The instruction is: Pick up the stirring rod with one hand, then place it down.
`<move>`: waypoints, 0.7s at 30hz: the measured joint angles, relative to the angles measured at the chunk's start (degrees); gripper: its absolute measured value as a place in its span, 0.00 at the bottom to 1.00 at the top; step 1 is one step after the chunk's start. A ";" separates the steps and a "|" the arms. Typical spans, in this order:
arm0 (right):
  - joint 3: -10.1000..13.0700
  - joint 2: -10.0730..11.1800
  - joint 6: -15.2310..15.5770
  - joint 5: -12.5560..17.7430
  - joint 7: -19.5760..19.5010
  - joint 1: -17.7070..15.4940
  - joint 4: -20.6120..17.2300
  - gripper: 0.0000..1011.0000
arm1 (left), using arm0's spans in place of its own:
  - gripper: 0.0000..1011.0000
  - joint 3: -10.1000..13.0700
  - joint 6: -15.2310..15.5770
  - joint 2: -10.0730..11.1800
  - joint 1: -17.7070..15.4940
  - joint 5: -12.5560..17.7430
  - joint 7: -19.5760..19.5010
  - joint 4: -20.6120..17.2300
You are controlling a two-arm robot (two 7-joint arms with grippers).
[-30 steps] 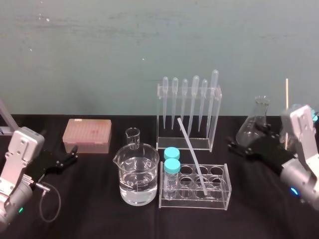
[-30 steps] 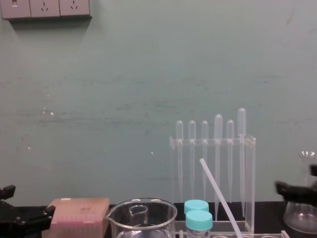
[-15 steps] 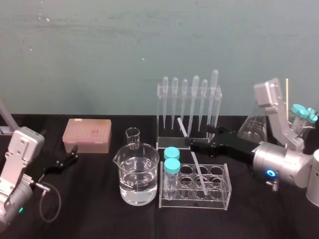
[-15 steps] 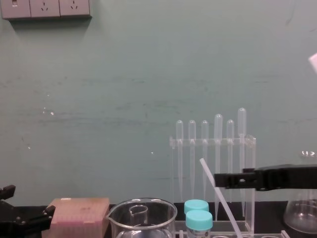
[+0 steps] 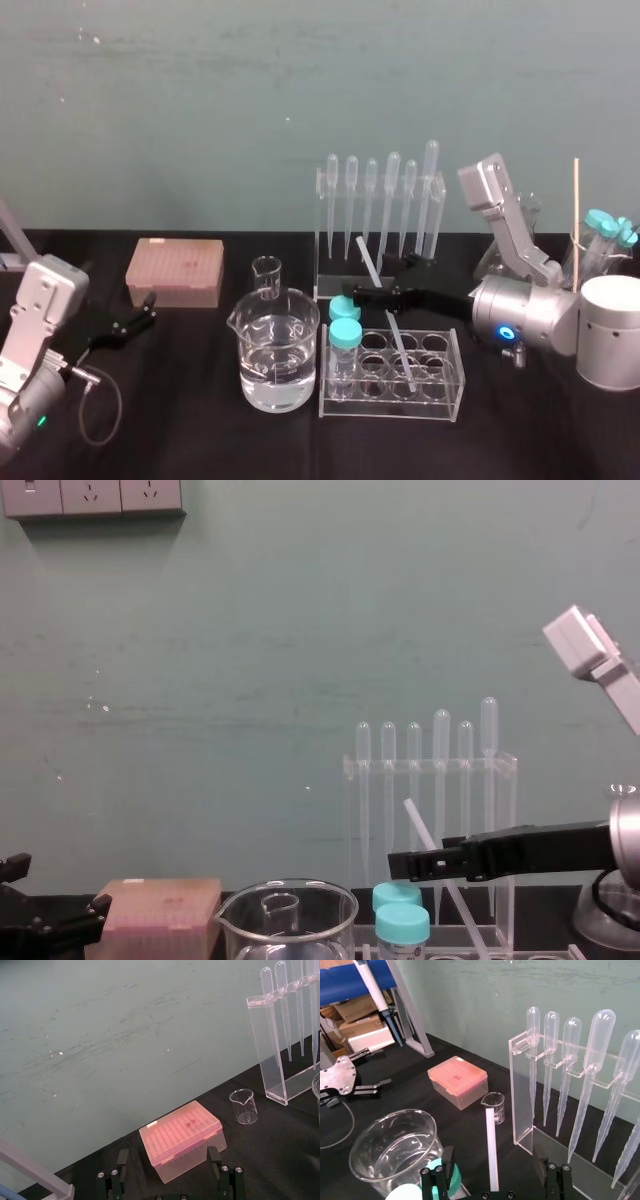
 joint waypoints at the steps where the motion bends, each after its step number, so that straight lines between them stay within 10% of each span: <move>1: -0.14 -0.16 -0.13 -0.14 0.05 0.21 0.31 0.99 | 0.99 0.00 0.00 0.00 0.00 0.00 0.00 0.00; 21: -0.05 -0.15 -0.31 -0.23 0.05 0.12 0.23 0.85 | 0.99 0.00 0.00 0.00 0.00 0.00 0.00 0.00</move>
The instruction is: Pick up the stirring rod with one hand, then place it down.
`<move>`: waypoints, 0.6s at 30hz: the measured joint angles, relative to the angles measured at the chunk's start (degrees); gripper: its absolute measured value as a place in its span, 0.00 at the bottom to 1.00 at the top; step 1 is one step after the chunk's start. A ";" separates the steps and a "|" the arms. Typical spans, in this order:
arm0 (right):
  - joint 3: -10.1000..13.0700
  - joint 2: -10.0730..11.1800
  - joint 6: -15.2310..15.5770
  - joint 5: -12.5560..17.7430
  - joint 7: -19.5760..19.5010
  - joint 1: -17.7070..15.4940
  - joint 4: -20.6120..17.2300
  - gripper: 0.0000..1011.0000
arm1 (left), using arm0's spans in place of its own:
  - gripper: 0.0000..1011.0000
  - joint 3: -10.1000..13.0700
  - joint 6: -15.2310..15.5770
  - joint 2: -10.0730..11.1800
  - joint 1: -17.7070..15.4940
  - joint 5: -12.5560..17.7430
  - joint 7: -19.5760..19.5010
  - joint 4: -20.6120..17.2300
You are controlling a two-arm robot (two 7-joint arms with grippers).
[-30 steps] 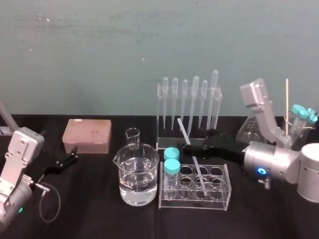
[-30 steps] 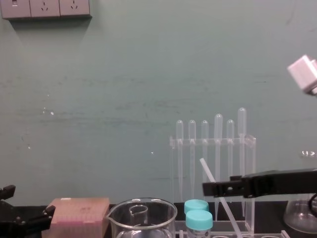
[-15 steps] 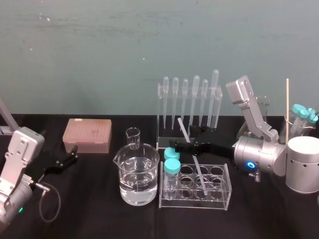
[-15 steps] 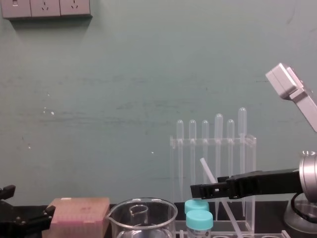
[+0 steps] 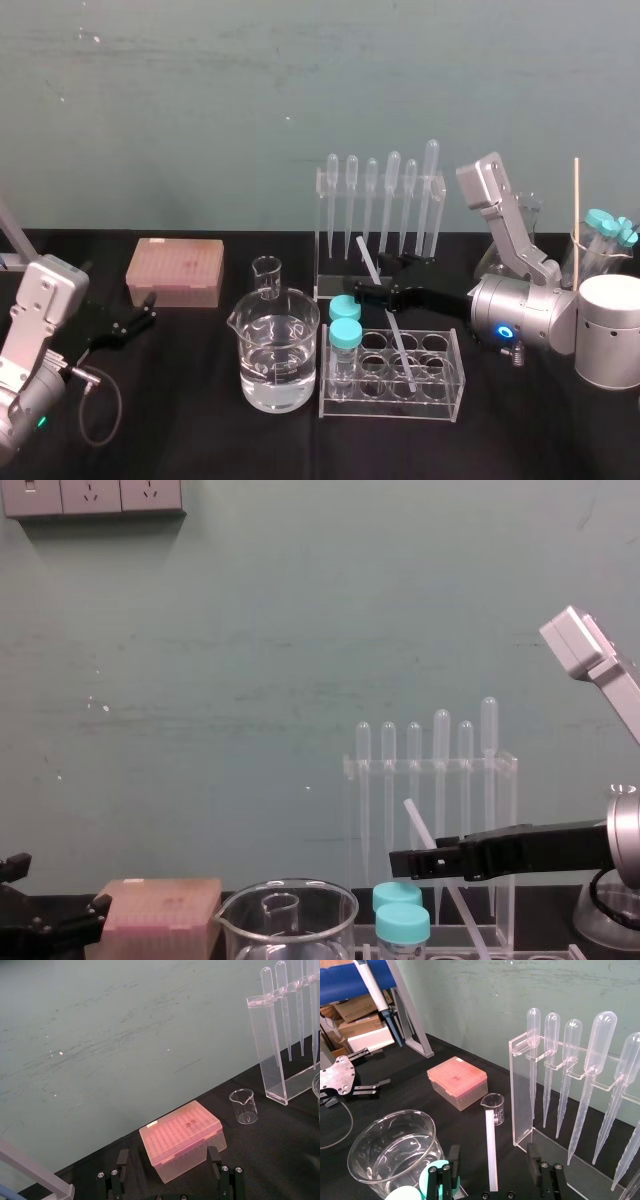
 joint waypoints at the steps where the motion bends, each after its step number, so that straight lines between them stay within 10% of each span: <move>1: 0.01 0.00 0.01 0.01 0.00 -0.01 -0.03 0.80 | 0.99 0.00 0.00 0.00 0.00 0.00 0.00 0.00; 18: 0.09 0.07 0.07 0.09 -0.05 -0.11 -0.13 0.33 | 0.99 0.00 0.00 0.00 0.00 0.00 0.00 0.00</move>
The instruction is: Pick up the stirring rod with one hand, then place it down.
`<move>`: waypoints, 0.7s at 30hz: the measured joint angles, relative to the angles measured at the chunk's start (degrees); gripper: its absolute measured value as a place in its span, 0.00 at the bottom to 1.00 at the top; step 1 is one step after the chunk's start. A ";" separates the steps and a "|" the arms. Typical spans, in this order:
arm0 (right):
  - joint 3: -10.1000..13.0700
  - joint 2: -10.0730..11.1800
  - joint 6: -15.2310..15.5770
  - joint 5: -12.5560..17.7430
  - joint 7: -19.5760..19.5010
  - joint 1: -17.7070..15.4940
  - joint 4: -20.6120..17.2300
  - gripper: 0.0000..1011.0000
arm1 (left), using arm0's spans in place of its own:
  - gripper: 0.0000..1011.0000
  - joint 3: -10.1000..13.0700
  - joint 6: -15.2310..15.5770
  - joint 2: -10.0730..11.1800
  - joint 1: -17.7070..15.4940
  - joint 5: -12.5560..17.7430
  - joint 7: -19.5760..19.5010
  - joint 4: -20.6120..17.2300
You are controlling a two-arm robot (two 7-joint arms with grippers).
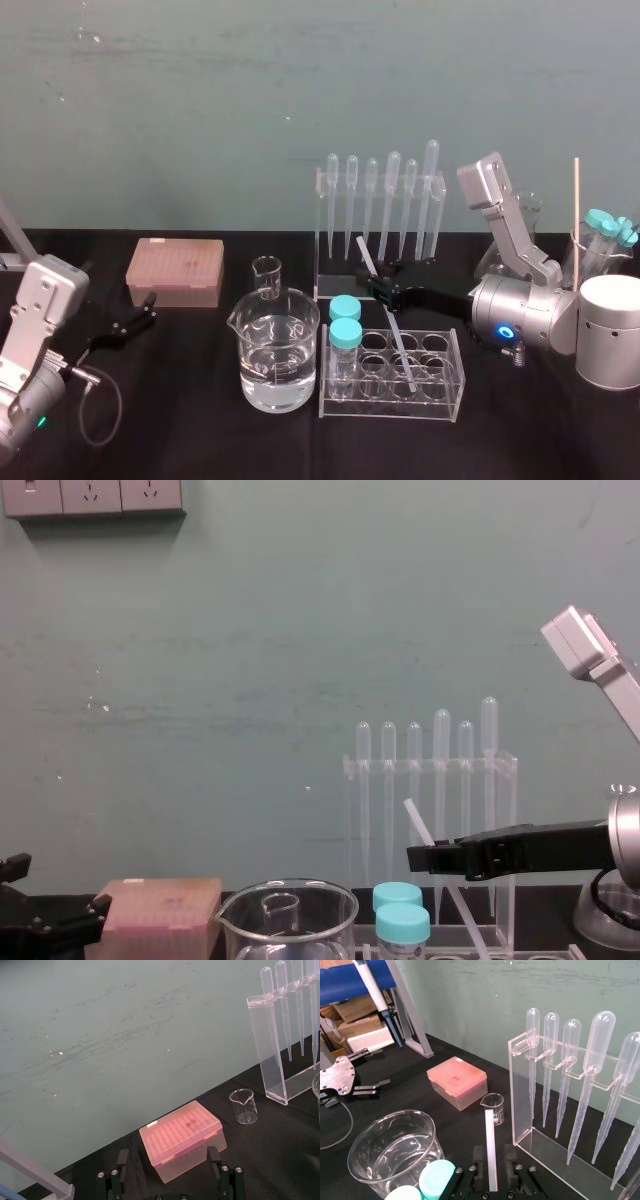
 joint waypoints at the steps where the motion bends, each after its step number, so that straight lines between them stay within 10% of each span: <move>1: 0.01 0.01 0.00 0.00 -0.01 -0.01 -0.02 0.25 | 0.99 0.00 0.00 0.00 0.00 0.00 0.00 0.00; 11: 0.04 0.04 -0.72 -0.17 -0.22 -0.21 -0.19 0.07 | 0.99 0.00 0.00 0.00 0.00 0.00 0.00 0.00; 21: 3.31 0.50 -14.95 -2.84 -1.91 -5.83 -4.16 0.07 | 0.99 0.00 0.00 0.00 0.00 0.00 0.00 0.00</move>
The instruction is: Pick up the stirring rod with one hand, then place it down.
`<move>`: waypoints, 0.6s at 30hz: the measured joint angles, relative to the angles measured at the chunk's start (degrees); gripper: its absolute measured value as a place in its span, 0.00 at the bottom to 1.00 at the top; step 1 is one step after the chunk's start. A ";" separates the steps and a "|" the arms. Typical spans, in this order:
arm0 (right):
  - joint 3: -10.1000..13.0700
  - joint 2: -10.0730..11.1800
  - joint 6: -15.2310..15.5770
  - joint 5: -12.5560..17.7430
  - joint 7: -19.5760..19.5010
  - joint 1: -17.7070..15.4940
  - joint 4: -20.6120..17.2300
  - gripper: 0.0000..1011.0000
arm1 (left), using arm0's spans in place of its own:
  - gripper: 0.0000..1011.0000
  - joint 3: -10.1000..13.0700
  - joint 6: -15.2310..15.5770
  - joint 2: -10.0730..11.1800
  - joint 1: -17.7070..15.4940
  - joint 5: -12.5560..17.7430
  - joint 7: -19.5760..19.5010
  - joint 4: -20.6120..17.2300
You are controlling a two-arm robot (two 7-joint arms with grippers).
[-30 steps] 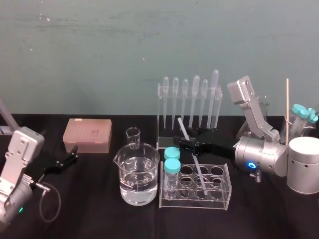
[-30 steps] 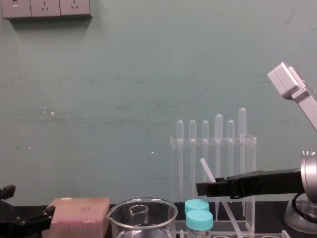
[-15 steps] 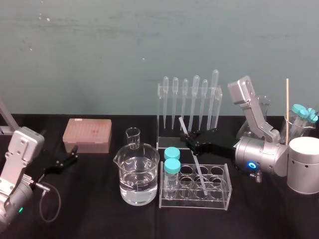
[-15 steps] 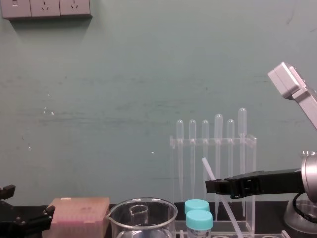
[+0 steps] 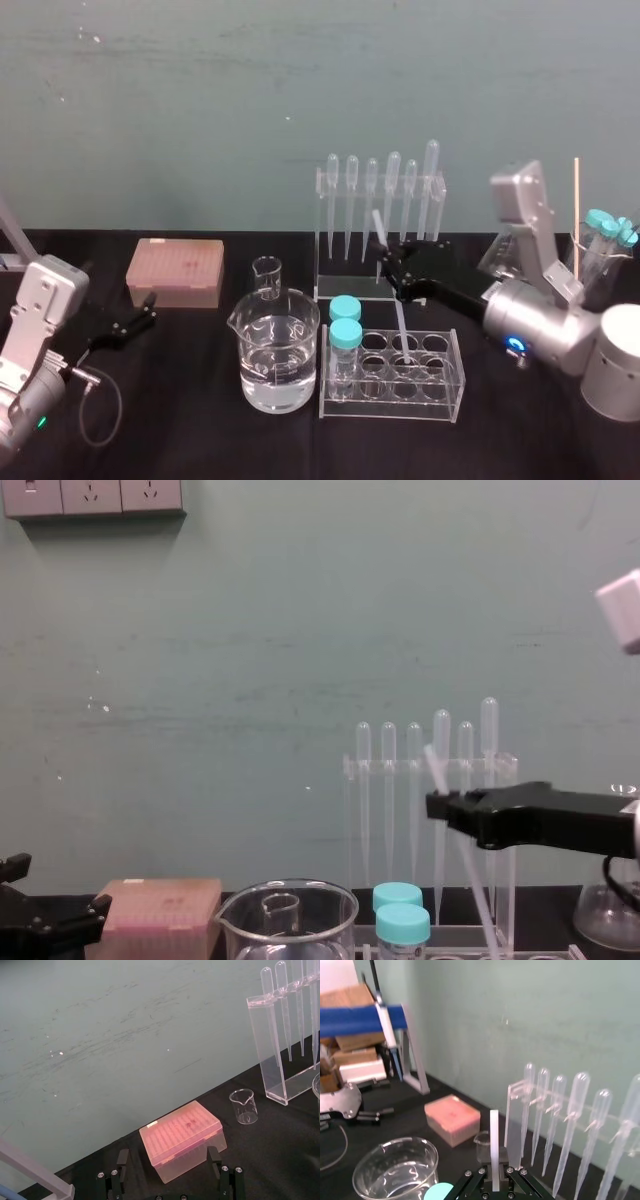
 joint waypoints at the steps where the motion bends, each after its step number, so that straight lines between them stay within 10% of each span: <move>1: 0.41 0.12 -0.88 0.04 0.00 -0.65 -0.43 0.07 | 0.99 0.00 0.00 0.00 0.00 0.00 0.00 0.00; 18: 7.72 -0.23 -12.00 4.05 2.61 -8.91 -5.73 0.07 | 0.99 0.00 0.00 0.00 0.00 0.00 0.00 0.00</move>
